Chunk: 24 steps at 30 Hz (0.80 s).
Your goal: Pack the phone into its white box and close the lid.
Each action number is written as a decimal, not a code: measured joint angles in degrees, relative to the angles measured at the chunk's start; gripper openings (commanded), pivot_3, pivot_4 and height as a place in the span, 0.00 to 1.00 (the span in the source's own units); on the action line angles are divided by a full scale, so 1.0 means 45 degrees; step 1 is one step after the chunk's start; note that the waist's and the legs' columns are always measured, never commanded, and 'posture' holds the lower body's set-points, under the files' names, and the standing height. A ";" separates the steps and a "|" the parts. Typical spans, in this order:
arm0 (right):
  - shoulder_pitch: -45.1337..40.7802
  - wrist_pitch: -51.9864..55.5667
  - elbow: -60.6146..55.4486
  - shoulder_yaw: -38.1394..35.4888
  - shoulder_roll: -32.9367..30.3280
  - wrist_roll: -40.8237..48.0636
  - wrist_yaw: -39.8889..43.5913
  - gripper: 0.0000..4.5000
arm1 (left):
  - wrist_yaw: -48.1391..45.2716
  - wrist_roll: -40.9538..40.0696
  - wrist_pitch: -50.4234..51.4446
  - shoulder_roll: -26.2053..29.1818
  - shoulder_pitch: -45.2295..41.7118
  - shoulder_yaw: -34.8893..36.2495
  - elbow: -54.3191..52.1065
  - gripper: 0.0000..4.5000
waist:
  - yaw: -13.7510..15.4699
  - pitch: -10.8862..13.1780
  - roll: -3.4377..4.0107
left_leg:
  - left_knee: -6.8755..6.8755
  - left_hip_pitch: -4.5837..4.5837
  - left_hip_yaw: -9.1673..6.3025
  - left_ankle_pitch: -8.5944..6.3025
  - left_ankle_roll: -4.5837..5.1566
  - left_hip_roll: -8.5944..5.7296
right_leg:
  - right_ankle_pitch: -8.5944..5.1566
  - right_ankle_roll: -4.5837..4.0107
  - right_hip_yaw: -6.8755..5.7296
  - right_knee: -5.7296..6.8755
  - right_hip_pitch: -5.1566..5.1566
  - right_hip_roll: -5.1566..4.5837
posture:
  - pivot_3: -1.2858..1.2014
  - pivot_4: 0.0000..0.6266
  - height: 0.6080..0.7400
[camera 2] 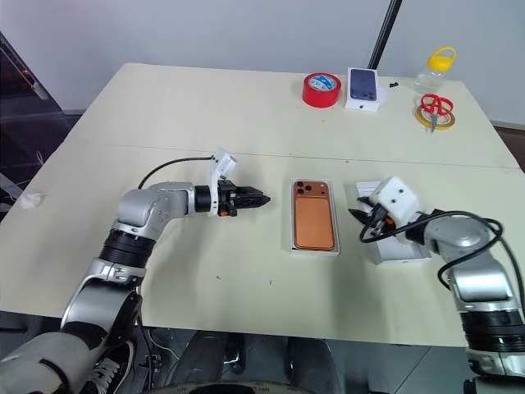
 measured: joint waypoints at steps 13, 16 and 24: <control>0.1446 0.4842 -0.2278 -0.0113 -0.0345 0.0111 -0.2035 0.84 | -0.4219 0.0851 -0.7881 0.2498 0.3594 -0.0098 -0.2365 0.82 | -0.0033 -0.0031 0.0081 | -0.0029 0.0001 0.0006 -0.0004 0.0004 -0.0004 | -0.0026 -0.0067 0.0013 -0.0026 -0.0012 -0.0017 | 0.52 0.24 0.95; 0.1383 0.6734 -0.2822 -0.0099 -0.0358 0.0605 -0.2220 0.84 | -0.4765 0.1499 -0.9378 0.2619 0.4322 -0.0459 -0.1289 0.82 | -0.0035 -0.0032 0.0085 | -0.0026 -0.0013 0.0005 -0.0004 0.0006 0.0000 | -0.0026 -0.0071 0.0012 -0.0022 -0.0027 -0.0015 | 0.52 0.24 0.95; -0.1333 1.1792 -0.3369 0.0547 -0.0753 0.1901 -0.2640 0.84 | -0.4607 0.1160 -1.0156 0.2026 0.4258 -0.0262 -0.1318 0.82 | -0.0025 -0.0029 0.0089 | -0.0016 -0.0025 0.0006 -0.0014 0.0025 -0.0001 | -0.0024 -0.0068 0.0013 -0.0028 -0.0032 -0.0016 | 0.52 0.24 0.95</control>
